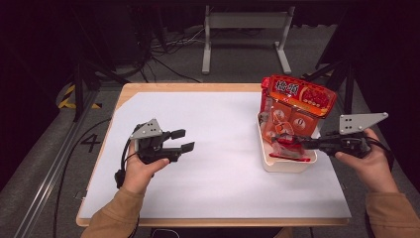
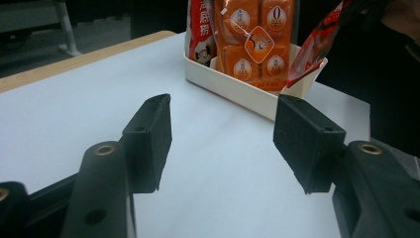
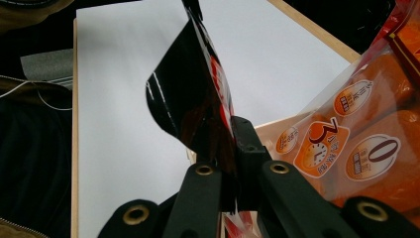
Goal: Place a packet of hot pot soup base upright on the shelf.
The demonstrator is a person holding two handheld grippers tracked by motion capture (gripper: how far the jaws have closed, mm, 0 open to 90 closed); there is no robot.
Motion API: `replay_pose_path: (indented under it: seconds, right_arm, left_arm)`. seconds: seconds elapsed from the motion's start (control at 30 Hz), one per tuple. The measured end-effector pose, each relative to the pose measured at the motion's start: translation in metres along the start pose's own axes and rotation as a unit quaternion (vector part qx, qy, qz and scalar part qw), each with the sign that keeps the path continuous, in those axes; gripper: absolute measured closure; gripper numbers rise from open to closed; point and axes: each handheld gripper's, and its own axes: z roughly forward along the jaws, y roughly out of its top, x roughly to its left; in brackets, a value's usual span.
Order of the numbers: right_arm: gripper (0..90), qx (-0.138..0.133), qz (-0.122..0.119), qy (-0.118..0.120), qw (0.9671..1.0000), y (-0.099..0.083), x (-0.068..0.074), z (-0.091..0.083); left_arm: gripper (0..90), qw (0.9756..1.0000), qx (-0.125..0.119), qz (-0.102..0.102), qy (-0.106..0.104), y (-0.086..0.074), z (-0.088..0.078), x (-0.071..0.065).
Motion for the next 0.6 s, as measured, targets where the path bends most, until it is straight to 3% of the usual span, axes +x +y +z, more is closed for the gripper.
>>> replay_pose_path:
  seconds: [0.2, 0.6]
  right_arm:
    - [88.9, -0.001, 0.014, 0.001, 0.9999, -0.008, -0.001, 0.004]
    - [85.9, 0.005, 0.027, 0.001, 0.9996, -0.019, 0.001, 0.014]
  left_arm:
    - [39.5, 0.9999, 0.0, -0.012, 0.005, -0.003, -0.002, 0.003]
    - [39.4, 0.9998, -0.004, -0.017, 0.005, -0.003, -0.005, 0.006]
